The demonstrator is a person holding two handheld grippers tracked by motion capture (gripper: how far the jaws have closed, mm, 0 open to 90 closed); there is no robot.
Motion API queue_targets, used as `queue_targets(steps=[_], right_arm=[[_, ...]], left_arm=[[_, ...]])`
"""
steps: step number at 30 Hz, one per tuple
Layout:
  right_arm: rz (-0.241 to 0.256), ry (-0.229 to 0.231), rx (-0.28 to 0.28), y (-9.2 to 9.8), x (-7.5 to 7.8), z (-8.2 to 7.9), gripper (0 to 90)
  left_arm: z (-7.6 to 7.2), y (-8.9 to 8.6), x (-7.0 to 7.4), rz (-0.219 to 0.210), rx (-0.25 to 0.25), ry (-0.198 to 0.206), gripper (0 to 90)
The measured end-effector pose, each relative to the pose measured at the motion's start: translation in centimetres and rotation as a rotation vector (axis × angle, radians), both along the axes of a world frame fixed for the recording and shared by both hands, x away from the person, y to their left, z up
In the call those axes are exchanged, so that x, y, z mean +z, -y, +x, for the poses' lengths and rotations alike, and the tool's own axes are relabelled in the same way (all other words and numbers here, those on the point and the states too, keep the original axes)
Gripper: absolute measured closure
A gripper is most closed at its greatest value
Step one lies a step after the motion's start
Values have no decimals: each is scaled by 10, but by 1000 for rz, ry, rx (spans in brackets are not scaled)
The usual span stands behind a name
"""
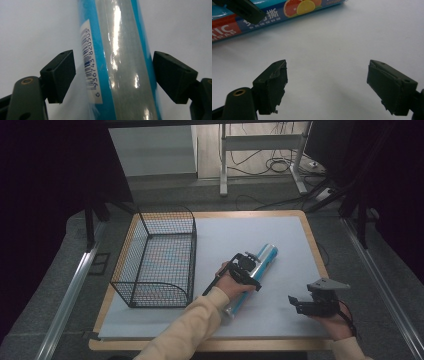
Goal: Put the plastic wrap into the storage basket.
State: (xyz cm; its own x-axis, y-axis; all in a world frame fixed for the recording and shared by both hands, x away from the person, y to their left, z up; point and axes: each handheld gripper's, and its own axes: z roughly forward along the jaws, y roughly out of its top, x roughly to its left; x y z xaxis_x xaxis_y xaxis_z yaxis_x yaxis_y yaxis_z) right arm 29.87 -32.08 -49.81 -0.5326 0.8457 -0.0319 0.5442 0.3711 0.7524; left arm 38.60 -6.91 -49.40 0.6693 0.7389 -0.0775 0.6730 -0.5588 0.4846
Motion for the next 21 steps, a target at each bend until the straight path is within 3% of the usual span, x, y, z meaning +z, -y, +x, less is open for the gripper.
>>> queue_targets(steps=[5, 10, 15, 21], right_arm=[[-1, -3, -6, 0, 0, 0, 168], [-1, 1, -12, 1, 0, 0, 168], [-3, -4, -13, 1, 0, 1, 168], [-2, 0, -17, 1, 1, 1, 168]], left_arm=[[6, 4, -5, 12, -7, -44, 206], [10, 5, -8, -15, -11, -97, 276], [15, 7, -9, -21, 8, -150, 274], [14, 14, -9, 19, 11, -137, 273]])
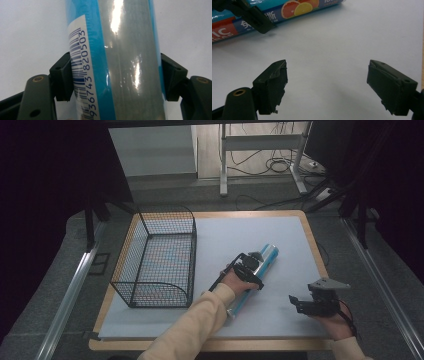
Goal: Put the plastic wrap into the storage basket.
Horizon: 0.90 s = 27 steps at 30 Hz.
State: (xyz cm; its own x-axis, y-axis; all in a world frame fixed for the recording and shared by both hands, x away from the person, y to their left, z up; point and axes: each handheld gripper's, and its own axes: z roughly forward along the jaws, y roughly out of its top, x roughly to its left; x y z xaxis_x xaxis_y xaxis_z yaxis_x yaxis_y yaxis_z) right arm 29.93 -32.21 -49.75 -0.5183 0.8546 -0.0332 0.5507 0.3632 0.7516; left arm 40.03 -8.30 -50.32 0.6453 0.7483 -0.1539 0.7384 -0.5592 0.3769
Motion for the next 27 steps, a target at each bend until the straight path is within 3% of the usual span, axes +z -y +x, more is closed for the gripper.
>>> queue_targets(steps=[4, 11, 15, 19, 27], right_arm=[[0, -4, -5, 1, 0, 1, 169], [2, 2, -11, 1, 1, 0, 173], [3, 3, -13, 2, 1, 0, 173], [5, 2, -15, 3, 1, 0, 173], [2, 2, -12, 2, 1, 0, 173]], left_arm=[[-1, 2, 1, 30, -12, 15, 289], [3, -5, 1, -31, 13, -23, 302], [3, -7, 3, -34, 10, -14, 304], [5, -15, 9, -73, 13, -9, 307], [7, -26, 16, -98, 2, -8, 310]])
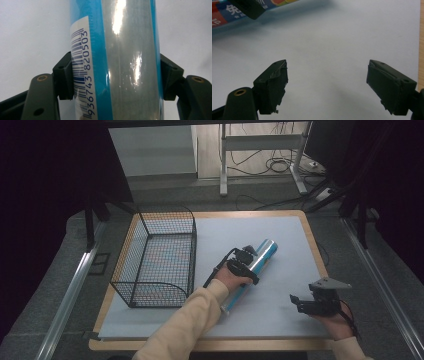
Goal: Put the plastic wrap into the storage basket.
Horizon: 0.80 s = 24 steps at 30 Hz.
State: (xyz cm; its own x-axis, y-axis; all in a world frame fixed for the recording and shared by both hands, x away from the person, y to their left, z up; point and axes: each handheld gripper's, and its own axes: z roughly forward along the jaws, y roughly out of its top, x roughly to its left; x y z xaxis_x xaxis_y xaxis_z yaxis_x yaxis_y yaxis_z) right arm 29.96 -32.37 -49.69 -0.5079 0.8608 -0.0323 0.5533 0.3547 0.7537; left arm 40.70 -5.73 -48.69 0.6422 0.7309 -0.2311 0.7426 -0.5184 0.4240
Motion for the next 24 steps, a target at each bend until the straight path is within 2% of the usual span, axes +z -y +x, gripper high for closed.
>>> queue_targets(steps=[7, 12, 15, 24], right_arm=[[2, -4, -1, 0, 0, 0, 173], [4, -5, 0, 0, 0, 0, 173], [6, -3, -2, 1, 0, 0, 173], [9, -3, -3, 2, 0, 0, 173]], left_arm=[[2, -5, 16, -17, 4, 17, 311], [4, -8, 33, -29, 1, 34, 312], [6, -11, 44, -52, 8, 40, 312], [11, -19, 73, -67, 13, 70, 313]])
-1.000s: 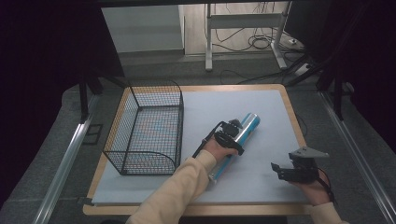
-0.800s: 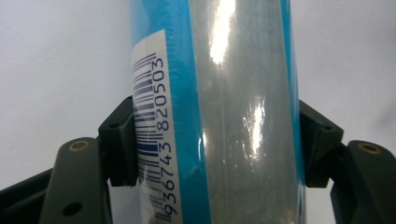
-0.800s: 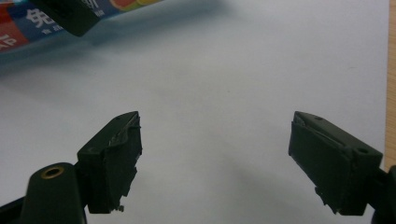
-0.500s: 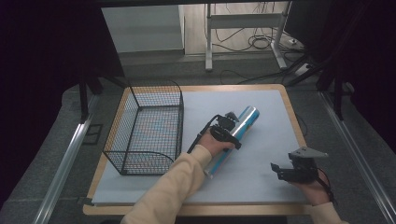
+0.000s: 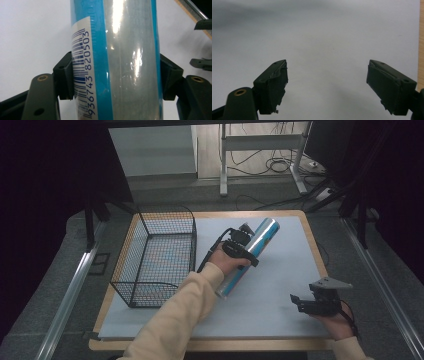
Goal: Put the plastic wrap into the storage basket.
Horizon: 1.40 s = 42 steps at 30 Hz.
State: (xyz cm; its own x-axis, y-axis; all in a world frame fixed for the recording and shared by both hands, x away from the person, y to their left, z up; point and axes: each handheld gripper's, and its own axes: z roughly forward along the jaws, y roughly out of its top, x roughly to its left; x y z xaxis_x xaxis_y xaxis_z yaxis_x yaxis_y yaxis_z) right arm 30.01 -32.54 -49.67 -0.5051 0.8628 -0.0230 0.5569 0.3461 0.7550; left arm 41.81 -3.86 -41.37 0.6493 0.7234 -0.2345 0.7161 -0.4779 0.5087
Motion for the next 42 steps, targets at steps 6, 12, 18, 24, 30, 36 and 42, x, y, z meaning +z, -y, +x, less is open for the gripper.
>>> queue_targets(steps=[6, 12, 18, 24, 30, 36, 42], right_arm=[[2, 1, -1, 0, 0, 0, 173], [1, -2, 2, 0, 0, 0, 173], [3, 0, 3, 1, 0, 0, 173], [3, -7, 4, 0, 0, 1, 173], [2, -8, 3, 0, -1, 1, 173], [1, -9, 3, 0, -1, 1, 173], [1, -7, 1, 0, -1, 1, 173]], left_arm=[[2, -4, 14, -6, 1, 13, 313], [5, -9, 30, -27, 7, 20, 314], [10, -18, 41, -33, 19, 30, 314], [14, -30, 49, -38, 37, 38, 315], [18, -46, 56, -39, 63, 54, 314], [20, -58, 65, -39, 68, 70, 315], [22, -71, 68, -51, 96, 76, 315]])
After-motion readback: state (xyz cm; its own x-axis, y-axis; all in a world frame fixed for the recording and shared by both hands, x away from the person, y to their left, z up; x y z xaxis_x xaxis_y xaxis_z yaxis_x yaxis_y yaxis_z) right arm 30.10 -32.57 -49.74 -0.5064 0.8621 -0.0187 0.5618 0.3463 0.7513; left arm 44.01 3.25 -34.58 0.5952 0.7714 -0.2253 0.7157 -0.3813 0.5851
